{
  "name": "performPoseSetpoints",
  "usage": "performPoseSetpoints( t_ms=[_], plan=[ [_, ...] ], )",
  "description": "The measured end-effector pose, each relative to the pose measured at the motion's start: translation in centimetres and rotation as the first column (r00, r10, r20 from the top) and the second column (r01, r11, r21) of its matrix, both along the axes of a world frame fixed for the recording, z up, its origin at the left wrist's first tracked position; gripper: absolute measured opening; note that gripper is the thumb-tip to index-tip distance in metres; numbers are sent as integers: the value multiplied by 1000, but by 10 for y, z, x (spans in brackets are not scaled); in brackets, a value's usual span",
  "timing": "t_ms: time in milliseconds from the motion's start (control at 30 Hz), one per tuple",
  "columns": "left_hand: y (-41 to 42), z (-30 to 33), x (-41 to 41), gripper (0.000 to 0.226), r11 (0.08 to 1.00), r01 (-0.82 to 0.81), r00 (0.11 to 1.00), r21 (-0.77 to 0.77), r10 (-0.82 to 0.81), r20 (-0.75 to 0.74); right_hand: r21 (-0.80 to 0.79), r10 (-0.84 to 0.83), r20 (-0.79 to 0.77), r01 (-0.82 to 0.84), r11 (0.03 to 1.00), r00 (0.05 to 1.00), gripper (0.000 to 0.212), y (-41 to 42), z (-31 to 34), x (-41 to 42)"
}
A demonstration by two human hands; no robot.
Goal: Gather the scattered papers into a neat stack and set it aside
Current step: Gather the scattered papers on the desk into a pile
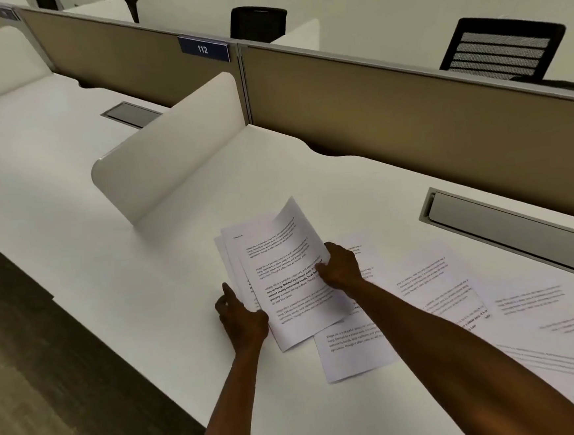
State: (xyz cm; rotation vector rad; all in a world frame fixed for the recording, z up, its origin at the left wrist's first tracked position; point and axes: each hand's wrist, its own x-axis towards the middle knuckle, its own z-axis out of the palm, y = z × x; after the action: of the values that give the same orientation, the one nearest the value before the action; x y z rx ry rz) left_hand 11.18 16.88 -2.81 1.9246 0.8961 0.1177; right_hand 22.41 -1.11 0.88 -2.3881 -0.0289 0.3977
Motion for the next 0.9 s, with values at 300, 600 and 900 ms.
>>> performPoseSetpoints(
  t_ms=[300, 600, 900],
  plan=[
    [-3, 20, 21, 75, 912, -197, 977, -359, 212, 1, -43, -65, -16, 64, 997, 998, 83, 8, -4, 3],
    [7, 27, 35, 48, 900, -98, 986, -424, 146, 80, 71, -110, -94, 117, 991, 990, 76, 1, -1, 5],
    [16, 42, 50, 65, 815, 144, 972, -562, -9, 236, 191, -71, -179, 105, 976, 981, 54, -13, 10, 8]
  ],
)
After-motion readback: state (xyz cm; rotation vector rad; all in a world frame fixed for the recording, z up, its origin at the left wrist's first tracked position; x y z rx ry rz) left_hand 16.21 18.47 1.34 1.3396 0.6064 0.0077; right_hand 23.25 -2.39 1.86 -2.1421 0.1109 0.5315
